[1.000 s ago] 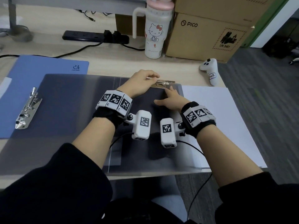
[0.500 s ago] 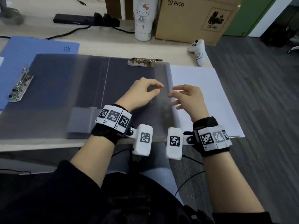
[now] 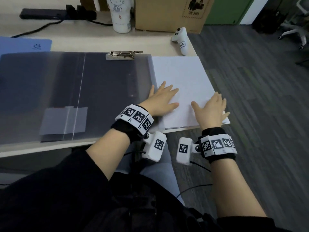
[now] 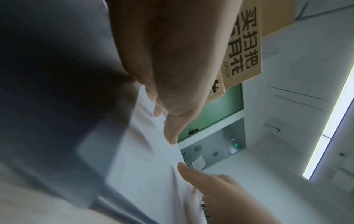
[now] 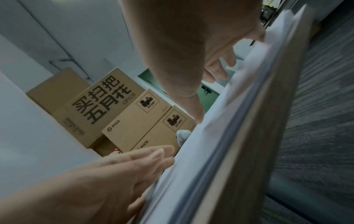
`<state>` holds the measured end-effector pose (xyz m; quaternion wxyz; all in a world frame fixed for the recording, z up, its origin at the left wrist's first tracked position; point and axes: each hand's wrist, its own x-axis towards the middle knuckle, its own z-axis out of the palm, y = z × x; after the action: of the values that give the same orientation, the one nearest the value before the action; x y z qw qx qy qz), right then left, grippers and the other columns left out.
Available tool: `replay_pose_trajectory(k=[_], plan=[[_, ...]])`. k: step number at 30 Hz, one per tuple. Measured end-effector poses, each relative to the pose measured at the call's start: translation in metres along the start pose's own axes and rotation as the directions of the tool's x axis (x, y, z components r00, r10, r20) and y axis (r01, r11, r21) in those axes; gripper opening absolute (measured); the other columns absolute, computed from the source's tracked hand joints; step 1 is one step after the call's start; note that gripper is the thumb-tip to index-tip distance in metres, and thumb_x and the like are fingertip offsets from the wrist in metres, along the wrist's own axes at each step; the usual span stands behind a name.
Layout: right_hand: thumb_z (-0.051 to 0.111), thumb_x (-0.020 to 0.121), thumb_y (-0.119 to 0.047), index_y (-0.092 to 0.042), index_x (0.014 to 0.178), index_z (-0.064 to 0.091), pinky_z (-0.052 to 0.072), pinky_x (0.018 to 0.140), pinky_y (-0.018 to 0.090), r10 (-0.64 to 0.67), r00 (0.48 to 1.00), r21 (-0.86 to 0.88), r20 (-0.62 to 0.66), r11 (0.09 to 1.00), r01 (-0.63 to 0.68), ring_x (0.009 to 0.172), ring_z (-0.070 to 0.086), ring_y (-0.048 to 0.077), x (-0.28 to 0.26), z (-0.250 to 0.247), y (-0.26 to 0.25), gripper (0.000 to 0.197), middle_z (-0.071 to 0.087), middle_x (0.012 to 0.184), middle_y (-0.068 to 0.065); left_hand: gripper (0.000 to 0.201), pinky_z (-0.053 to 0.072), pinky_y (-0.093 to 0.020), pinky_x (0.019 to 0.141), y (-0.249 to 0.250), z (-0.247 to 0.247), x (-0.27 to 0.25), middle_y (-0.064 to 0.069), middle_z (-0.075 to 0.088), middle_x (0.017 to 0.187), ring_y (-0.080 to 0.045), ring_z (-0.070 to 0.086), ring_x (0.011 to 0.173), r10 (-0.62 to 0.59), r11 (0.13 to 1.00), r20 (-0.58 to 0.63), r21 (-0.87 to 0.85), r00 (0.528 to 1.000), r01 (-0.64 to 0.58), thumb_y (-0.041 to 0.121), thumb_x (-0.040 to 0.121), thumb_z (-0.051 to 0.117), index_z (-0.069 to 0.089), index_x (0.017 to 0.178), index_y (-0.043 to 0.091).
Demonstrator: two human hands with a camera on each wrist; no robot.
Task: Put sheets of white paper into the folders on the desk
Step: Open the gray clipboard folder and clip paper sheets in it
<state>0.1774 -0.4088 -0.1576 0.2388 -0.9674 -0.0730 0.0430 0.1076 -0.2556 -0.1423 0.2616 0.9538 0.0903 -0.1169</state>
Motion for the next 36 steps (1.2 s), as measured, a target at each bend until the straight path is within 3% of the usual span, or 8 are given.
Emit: replay_pose_trajectory(k=[5, 13, 20, 25, 28, 31, 34, 36], plan=[[0.060, 0.086, -0.047, 0.004, 0.147, 0.009, 0.011, 0.118, 0.047, -0.009, 1.000, 0.016, -0.019, 1.000, 0.009, 0.145, 0.016, 0.029, 0.002, 0.004, 0.011, 0.094, 0.020, 0.155, 0.017, 0.074, -0.017, -0.048, 0.115, -0.001, 0.011, 0.008, 0.001, -0.019, 0.158, -0.022, -0.024, 0.144, -0.065, 0.982, 0.101, 0.185, 0.993, 0.046, 0.053, 0.095, 0.034, -0.006, 0.150, 0.025], [0.068, 0.080, -0.040, -0.005, 0.143, 0.030, 0.024, 0.113, 0.043, -0.076, 0.987, 0.096, -0.142, 0.991, 0.091, 0.136, 0.031, 0.031, 0.004, 0.008, 0.017, 0.081, 0.036, 0.145, 0.015, 0.075, -0.018, -0.050, 0.115, -0.001, 0.011, 0.012, 0.002, -0.023, 0.157, -0.021, -0.028, 0.143, -0.078, 0.979, 0.140, 0.198, 0.987, 0.049, 0.056, 0.094, 0.032, -0.011, 0.149, 0.028], [0.059, 0.081, -0.010, -0.004, 0.137, 0.039, 0.037, 0.093, 0.035, -0.143, 0.964, 0.086, -0.225, 0.982, 0.166, 0.117, 0.043, 0.030, 0.005, -0.010, 0.005, 0.059, 0.044, 0.128, 0.015, 0.075, -0.018, -0.049, 0.115, -0.002, 0.011, 0.014, 0.002, -0.024, 0.156, -0.021, -0.028, 0.143, -0.071, 0.982, 0.137, 0.184, 0.988, 0.045, 0.055, 0.094, 0.033, -0.011, 0.149, 0.029], [0.054, 0.089, -0.013, -0.005, 0.122, 0.059, 0.033, 0.079, 0.021, -0.215, 0.952, 0.178, -0.217, 0.950, 0.256, 0.103, 0.056, 0.027, 0.007, -0.019, -0.014, 0.034, 0.056, 0.114, 0.013, 0.076, -0.017, -0.048, 0.115, -0.004, 0.013, 0.015, 0.004, -0.019, 0.158, -0.019, -0.025, 0.144, -0.057, 0.989, 0.094, 0.140, 0.994, 0.043, 0.055, 0.092, 0.039, -0.006, 0.149, 0.031], [0.057, 0.090, -0.019, -0.005, 0.105, 0.068, 0.033, 0.073, 0.016, -0.205, 0.965, 0.294, -0.165, 0.923, 0.246, 0.094, 0.060, 0.027, 0.007, -0.021, -0.023, 0.024, 0.059, 0.108, 0.016, 0.072, -0.014, -0.043, 0.116, -0.006, 0.012, 0.013, 0.006, -0.004, 0.160, -0.017, -0.015, 0.147, -0.035, 0.999, 0.002, 0.014, 0.999, 0.035, 0.047, 0.089, 0.051, 0.013, 0.149, 0.034], [0.060, 0.087, -0.019, -0.007, 0.100, 0.070, 0.030, 0.071, 0.013, -0.190, 0.973, 0.341, -0.132, 0.913, 0.225, 0.098, 0.059, 0.026, 0.007, -0.021, -0.027, 0.020, 0.057, 0.110, 0.016, 0.044, -0.007, -0.037, 0.117, -0.008, 0.010, 0.014, 0.009, 0.023, 0.156, -0.011, 0.004, 0.147, -0.099, 0.951, -0.156, -0.305, 0.983, 0.048, 0.031, 0.088, 0.059, 0.049, 0.132, 0.035], [0.066, 0.082, -0.019, -0.010, 0.103, 0.070, 0.031, 0.081, 0.015, -0.205, 0.974, 0.347, -0.095, 0.911, 0.225, 0.115, 0.052, 0.023, 0.008, -0.022, -0.029, 0.023, 0.058, 0.119, 0.009, 0.027, 0.015, -0.034, 0.120, -0.010, 0.006, 0.013, 0.003, 0.047, 0.143, 0.003, 0.037, 0.133, -0.119, 0.772, -0.145, -0.636, 0.982, -0.001, 0.024, 0.093, 0.056, 0.062, 0.119, 0.028], [0.070, 0.079, -0.020, -0.012, 0.107, 0.069, 0.039, 0.088, 0.020, -0.211, 0.977, 0.401, -0.044, 0.892, 0.210, 0.114, 0.056, 0.019, 0.007, -0.022, -0.031, 0.029, 0.064, 0.118, 0.004, 0.028, 0.042, -0.011, 0.097, -0.007, 0.000, 0.009, -0.003, 0.054, 0.130, 0.003, 0.058, 0.105, -0.096, 0.602, -0.102, -0.798, 0.990, -0.023, 0.017, 0.097, 0.049, 0.061, 0.121, 0.011]])
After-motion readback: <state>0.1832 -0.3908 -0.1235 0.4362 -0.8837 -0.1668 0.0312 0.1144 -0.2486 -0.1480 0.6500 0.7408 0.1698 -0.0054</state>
